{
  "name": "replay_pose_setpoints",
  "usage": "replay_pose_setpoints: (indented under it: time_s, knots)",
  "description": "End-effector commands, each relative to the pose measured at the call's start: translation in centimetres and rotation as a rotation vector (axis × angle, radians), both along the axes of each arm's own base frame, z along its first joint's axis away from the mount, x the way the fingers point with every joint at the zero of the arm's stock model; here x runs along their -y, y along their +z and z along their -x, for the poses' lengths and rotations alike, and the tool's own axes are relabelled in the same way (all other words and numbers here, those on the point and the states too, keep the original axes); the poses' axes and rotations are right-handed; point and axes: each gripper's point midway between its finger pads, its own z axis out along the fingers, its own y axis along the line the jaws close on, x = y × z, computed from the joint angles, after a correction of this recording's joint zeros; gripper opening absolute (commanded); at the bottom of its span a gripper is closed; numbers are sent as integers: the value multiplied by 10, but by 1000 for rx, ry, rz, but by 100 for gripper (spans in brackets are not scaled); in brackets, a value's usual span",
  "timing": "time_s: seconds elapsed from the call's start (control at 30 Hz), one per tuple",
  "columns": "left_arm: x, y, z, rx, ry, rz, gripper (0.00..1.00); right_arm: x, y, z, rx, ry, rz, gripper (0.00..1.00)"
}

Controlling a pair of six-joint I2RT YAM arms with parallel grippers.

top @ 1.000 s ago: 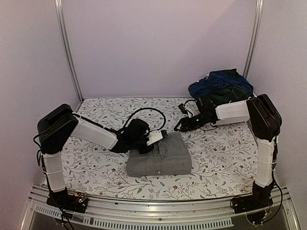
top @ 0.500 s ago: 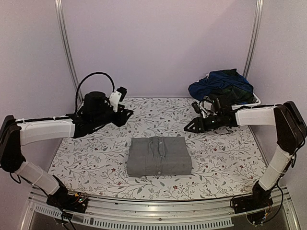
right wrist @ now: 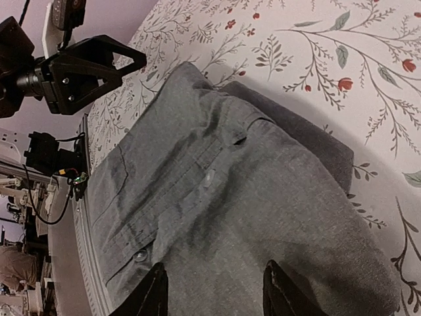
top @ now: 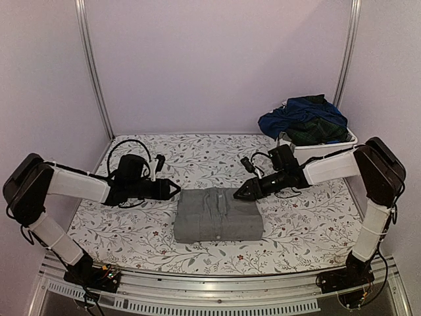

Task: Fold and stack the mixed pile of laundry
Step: Smooth out the square-folded shirt at the center of the board.

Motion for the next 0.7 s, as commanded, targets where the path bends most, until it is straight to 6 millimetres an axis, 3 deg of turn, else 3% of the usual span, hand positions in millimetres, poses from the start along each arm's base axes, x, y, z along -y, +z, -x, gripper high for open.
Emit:
replay_pose_setpoints:
  time_s: [0.0,0.07,0.17,0.33,0.53,0.57,0.63,0.67]
  knots:
    - [15,-9,-15,-49,-7,93,58,-6,-19,-28,26,-42,30,47]
    - [23,-16,-18,-72,-30,123,57,-9,-25,-36,30,-52,44,47]
    - [31,-22,-23,-93,-60,175,44,-12,-33,-45,27,-65,58,47]
    - [20,-35,-42,-125,-23,227,0,-10,-57,-58,8,-108,119,48]
    - [-6,-52,-70,-159,54,203,0,-15,-67,-78,22,-133,161,49]
    - [-8,-51,-75,-156,61,198,6,-17,-64,-82,34,-133,164,50]
    - [-12,-39,-79,-132,69,200,37,-17,-50,-83,45,-127,163,54]
    - [-16,-30,-81,-109,89,197,51,-17,-32,-84,74,-132,149,57]
